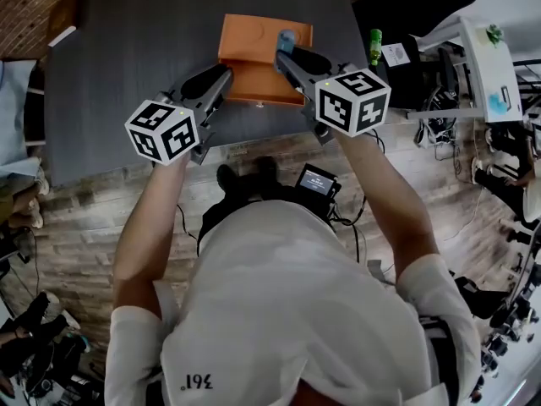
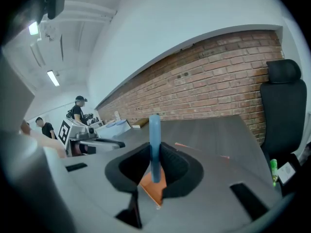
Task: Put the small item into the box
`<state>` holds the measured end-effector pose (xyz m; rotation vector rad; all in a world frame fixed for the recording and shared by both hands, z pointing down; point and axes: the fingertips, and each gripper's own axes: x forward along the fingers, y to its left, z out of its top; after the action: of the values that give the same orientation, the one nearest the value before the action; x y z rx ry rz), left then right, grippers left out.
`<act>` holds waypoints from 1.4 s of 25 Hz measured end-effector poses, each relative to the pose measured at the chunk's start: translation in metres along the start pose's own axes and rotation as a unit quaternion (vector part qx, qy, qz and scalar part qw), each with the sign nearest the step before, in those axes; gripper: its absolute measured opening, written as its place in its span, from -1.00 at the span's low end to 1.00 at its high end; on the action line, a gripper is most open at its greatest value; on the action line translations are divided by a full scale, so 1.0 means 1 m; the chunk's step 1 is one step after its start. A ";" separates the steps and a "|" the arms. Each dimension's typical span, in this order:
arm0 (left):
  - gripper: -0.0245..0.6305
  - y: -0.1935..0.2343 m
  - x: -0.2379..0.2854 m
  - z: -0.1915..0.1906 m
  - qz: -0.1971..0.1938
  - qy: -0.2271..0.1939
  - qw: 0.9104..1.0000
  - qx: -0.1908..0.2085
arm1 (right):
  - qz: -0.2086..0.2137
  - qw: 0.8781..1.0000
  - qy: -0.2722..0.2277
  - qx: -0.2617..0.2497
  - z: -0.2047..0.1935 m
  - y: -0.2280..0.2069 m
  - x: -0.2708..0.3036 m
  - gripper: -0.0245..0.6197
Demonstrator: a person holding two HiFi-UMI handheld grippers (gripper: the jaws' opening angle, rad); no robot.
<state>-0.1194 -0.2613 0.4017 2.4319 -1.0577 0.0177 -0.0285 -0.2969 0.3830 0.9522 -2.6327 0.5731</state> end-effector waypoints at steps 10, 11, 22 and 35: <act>-0.72 0.019 0.017 -0.063 0.012 0.068 0.998 -0.010 | -0.024 0.992 0.119 -0.018 -0.085 -0.034 0.047 -0.69; -0.72 0.020 0.018 -0.069 0.013 0.073 0.997 -0.014 | -0.025 0.991 0.131 -0.019 -0.094 -0.037 0.050 -0.69; -0.72 0.034 0.019 -0.118 0.029 0.121 0.991 -0.050 | -0.023 0.970 0.238 -0.042 -0.161 -0.051 0.079 -0.69; -0.72 0.043 0.009 -0.132 0.043 0.128 0.988 -0.079 | -0.010 0.937 0.345 -0.063 -0.203 -0.060 0.102 -0.69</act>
<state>-0.1200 -0.2350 0.5388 2.1714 -1.0053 0.2576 -0.0392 -0.3026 0.6177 0.5900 -1.9966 0.5896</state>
